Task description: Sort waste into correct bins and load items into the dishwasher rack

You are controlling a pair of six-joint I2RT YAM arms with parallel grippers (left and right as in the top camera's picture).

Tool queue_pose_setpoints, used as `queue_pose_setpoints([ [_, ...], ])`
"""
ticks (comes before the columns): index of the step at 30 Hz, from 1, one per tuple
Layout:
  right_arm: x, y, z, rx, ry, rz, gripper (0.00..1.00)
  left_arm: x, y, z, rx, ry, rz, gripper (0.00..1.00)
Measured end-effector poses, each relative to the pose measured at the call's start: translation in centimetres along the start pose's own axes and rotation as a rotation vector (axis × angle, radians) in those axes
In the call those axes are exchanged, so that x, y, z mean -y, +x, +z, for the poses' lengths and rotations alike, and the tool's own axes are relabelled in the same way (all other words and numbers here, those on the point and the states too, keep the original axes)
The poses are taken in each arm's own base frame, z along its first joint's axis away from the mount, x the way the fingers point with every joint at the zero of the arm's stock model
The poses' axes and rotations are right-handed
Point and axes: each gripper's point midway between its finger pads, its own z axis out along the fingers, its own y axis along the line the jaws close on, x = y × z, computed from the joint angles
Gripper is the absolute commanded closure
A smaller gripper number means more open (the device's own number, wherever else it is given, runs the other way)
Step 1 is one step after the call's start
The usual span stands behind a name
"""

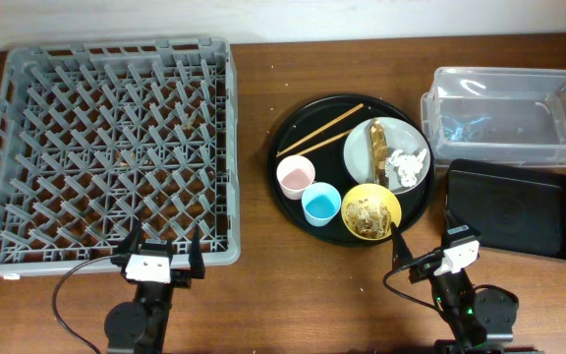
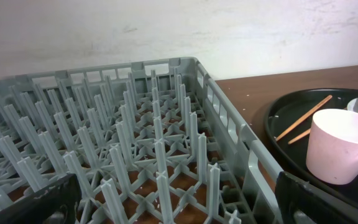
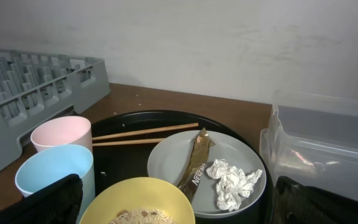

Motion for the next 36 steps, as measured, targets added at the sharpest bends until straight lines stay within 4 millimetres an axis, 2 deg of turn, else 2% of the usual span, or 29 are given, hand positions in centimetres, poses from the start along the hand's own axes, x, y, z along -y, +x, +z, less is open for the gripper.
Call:
queue_pose_setpoints([
  [11, 0.0, 0.0, 0.0, 0.0, -0.001, 0.0, 0.02, 0.0, 0.0, 0.0, 0.001, 0.0, 0.0, 0.01],
  [12, -0.2, -0.2, 0.0, 0.009, -0.011, -0.003, 0.02, 0.2, 0.0, 0.0, 0.002, 0.011, 0.0, 0.01],
  [14, -1.4, -2.2, -0.2, 0.091, -0.081, -0.029, 0.02, 1.4, -0.6, -0.1, 0.026, 0.083, 0.001, 0.01],
  [16, -1.8, -3.6, -0.5, 0.093, -0.105, -0.012, 0.02, 2.7, -3.6, -0.5, 0.145, 0.165, -0.003, 0.01],
  [17, -1.9, -4.2, -0.7, 0.067, -0.108, 0.005, 0.02, 2.9, -4.4, -0.7, 0.155, 0.179, -0.012, 0.01],
  [18, -2.0, -6.0, -1.2, 0.016, -0.111, 0.032, 0.02, 3.1, -5.5, -0.9, 0.111, 0.194, -0.028, 0.01],
  [19, -1.9, -8.7, -1.2, -0.07, -0.114, 0.069, 0.01, 3.0, -8.2, -1.3, 0.1, 0.202, -0.039, 0.01],
  [20, -1.7, -10.3, -0.5, -0.176, -0.118, 0.106, 0.01, 3.0, -10.2, -1.2, 0.031, 0.209, -0.053, 0.01],
  [21, -1.6, -10.3, 0.0, -0.325, -0.124, 0.17, 0.01, 3.2, -9.9, -0.8, -0.116, 0.227, -0.075, 0.01],
  [22, -1.1, -11.4, 1.5, -0.446, -0.126, 0.216, 0.01, 3.6, -10.4, 0.2, -0.244, 0.254, -0.094, 0.01],
  [23, -0.6, -12.1, 3.0, -0.522, -0.129, 0.248, 0.02, 3.8, -11.3, 1.2, -0.298, 0.271, -0.103, 0.01],
  [24, 0.3, -12.6, 5.8, -0.598, -0.129, 0.277, 0.02, 4.3, -12.3, 3.0, -0.405, 0.31, -0.126, 0.01],
  [25, 0.3, -12.0, 7.1, -0.658, -0.147, 0.329, 0.0, 4.8, -12.4, 4.3, -0.473, 0.339, -0.144, 0.01],
  [27, -0.9, -10.2, 10.0, -0.753, -0.26, 0.439, 0.13, 5.3, -12.1, 6.0, -0.55, 0.368, -0.165, 0.01],
  [28, -2.2, -7.4, 10.8, -0.861, -0.311, 0.504, 0.23, 5.5, -10.3, 6.9, -0.629, 0.376, -0.183, 0.01],
  [30, -6.0, -3.7, 10.1, -1.06, -0.342, 0.468, 0.3, 6.0, -9.7, 7.0, -0.655, 0.402, -0.197, 0.01],
  [31, -8.8, -0.9, 9.7, -1.184, -0.357, 0.397, 0.33, 6.2, -9.6, 7.0, -0.66, 0.413, -0.202, 0.01],
  [32, -10.3, 1.8, 9.4, -1.285, -0.329, 0.333, 0.37, 6.3, -9.6, 7.0, -0.661, 0.419, -0.205, 0.01],
  [33, -10.2, 3.7, 9.5, -1.344, -0.247, 0.292, 0.43, 6.3, -9.5, 6.9, -0.666, 0.421, -0.206, 0.01],
  [34, -10.2, 4.7, 9.6, -1.371, -0.204, 0.279, 0.49, 6.4, -9.4, 6.8, -0.674, 0.424, -0.21, 0.01],
  [35, -9.8, 6.0, 10.4, -1.384, -0.162, 0.268, 0.67, 6.5, -9.1, 6.5, -0.689, 0.427, -0.214, 0.06],
  [36, -9.6, 7.3, 10.7, -1.409, -0.129, 0.266, 0.76, 6.5, -9.0, 6.4, -0.698, 0.427, -0.216, 0.09],
])
